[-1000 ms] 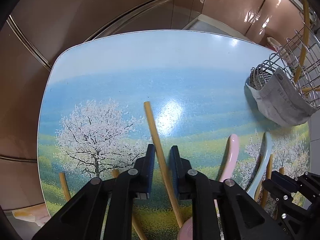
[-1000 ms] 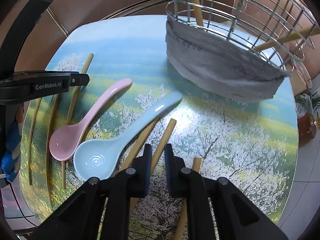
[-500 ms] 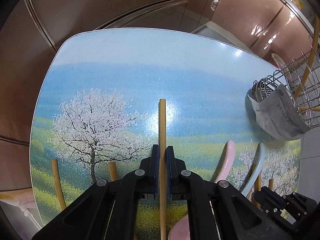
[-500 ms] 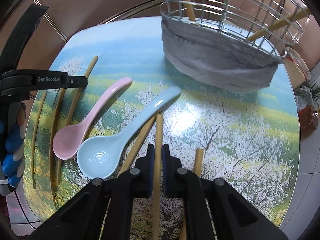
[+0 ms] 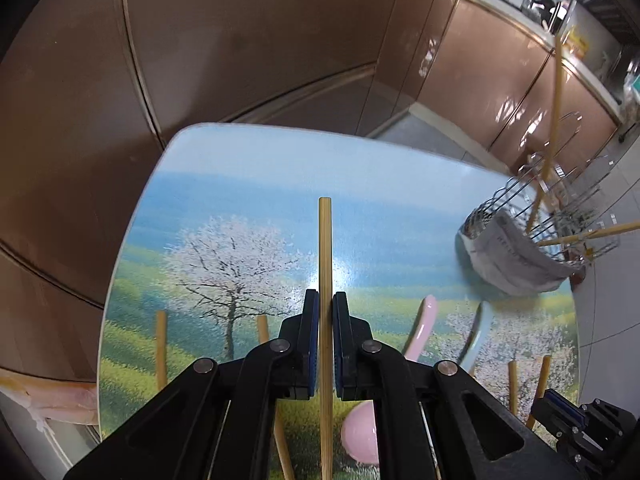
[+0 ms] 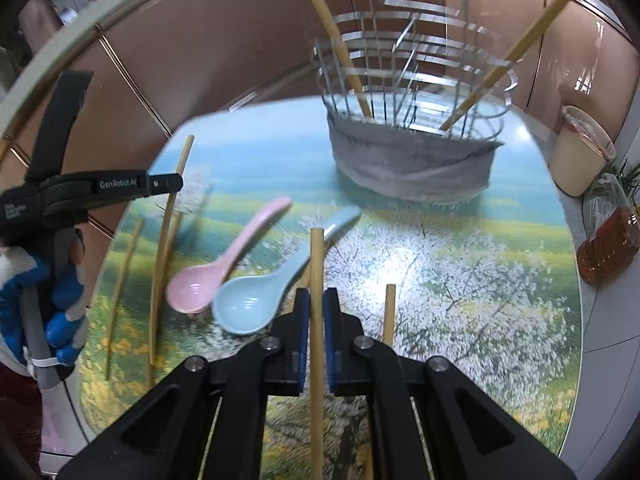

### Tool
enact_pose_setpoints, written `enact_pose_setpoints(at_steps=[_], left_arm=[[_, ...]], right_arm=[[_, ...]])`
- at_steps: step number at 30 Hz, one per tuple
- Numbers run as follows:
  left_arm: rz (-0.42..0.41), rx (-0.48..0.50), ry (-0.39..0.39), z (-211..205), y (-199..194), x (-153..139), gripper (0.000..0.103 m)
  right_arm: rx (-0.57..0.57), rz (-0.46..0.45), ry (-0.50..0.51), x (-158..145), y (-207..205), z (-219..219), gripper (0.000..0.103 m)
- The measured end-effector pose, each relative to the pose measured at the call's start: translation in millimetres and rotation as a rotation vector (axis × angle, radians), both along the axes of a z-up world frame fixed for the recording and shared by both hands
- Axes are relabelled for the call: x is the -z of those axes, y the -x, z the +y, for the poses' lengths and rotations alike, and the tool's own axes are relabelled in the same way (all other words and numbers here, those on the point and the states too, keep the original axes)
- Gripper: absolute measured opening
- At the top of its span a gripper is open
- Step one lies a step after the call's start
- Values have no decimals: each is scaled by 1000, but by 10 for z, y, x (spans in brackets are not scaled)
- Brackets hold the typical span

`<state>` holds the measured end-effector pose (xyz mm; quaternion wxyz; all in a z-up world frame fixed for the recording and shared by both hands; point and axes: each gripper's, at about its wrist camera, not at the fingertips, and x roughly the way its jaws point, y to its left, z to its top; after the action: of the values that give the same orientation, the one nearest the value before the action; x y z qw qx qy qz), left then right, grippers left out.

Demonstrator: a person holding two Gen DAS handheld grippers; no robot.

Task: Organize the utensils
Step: 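Lift the chopsticks with both tools and carry them above the wire holder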

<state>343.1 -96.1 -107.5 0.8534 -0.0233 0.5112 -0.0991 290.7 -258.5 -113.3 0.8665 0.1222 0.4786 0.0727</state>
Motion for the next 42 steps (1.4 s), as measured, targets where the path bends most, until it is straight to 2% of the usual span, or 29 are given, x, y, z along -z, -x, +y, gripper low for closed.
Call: enact_pose_setpoints(at_steps=[16,27,36,42], left_arm=[[-179,-24,142,271,791,-931,6],[-278,-27,180,309,1114,-1440,6],[-383,6,254,152,1098,-1869,6],[-430,38,323,-60,890,-2032,6]], right_arm=[[33,-257,-39,-943,783,69,6],[51,-379,-24,-1425,1097,101,6],[48,-464,10,-1936,1035,2,6],[58,-510,15,-2219,842,-181,6]])
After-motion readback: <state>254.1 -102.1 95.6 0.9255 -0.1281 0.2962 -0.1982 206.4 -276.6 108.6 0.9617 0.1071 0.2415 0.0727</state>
